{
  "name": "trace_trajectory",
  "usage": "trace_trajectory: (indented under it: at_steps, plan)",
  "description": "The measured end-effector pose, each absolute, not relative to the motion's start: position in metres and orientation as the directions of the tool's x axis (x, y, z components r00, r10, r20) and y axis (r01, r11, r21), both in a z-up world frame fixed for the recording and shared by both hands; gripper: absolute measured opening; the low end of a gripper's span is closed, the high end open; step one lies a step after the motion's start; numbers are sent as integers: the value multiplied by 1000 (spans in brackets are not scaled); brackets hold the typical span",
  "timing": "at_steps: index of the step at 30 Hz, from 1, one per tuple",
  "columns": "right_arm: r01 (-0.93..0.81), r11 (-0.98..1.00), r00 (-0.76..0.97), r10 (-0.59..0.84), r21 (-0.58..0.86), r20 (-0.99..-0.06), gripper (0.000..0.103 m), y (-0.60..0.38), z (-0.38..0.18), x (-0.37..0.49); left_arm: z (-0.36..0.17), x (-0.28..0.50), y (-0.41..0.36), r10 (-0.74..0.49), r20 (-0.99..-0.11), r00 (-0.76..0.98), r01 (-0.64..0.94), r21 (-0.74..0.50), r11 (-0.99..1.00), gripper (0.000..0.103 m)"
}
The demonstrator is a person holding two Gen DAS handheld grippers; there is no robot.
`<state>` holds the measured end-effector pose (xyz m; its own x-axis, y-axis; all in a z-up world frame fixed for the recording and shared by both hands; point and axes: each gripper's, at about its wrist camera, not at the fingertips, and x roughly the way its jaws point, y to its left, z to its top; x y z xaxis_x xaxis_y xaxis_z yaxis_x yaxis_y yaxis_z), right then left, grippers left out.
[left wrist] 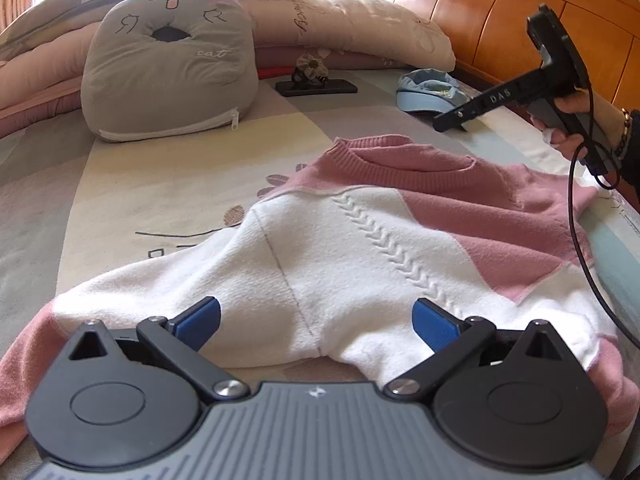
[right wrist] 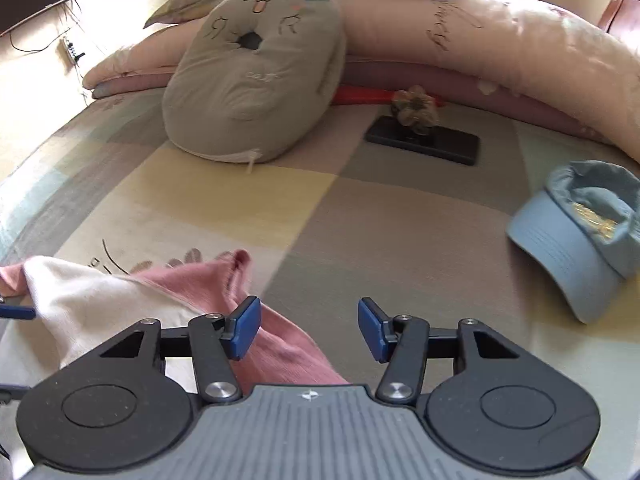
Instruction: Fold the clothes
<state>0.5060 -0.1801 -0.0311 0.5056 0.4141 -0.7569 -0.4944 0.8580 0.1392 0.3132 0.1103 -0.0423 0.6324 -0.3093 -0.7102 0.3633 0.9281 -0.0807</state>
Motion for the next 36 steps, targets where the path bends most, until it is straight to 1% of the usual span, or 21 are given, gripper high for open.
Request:
trace_trajectory:
  at_steps: [5,12,19,24,28,32,36]
  plan:
    - [-417,903,549,338,100,-765,59,-246,-30,491,-25,313,72,-319,-717,621,416,-43,908,102]
    - [-390,919,555,284,57,-782,59,-279,-66,500,-27,313,16,-326,-746,581,463,-27,886,102]
    - [-495,868,534,327,25,-779,59,-268,-82,505,-36,303,-18,-339,-764,549,478,-46,877,102]
    - [-564,826,523,373,17,-766,59,-267,-85,484,-42,293,-31,-315,-757,572,466,-15,884,102]
    - [-626,776,549,365,-81,-752,59,-262,-84,456,-46,291,-35,-305,-756,579,463,-3,886,102]
    - [-667,738,549,397,-99,-736,59,-257,-75,450,-48,295,-34,-303,-757,580,444,-18,896,102]
    - [-674,726,548,369,-136,-751,59,-248,-86,460,-52,296,-35,-293,-764,574,431,-22,902,102]
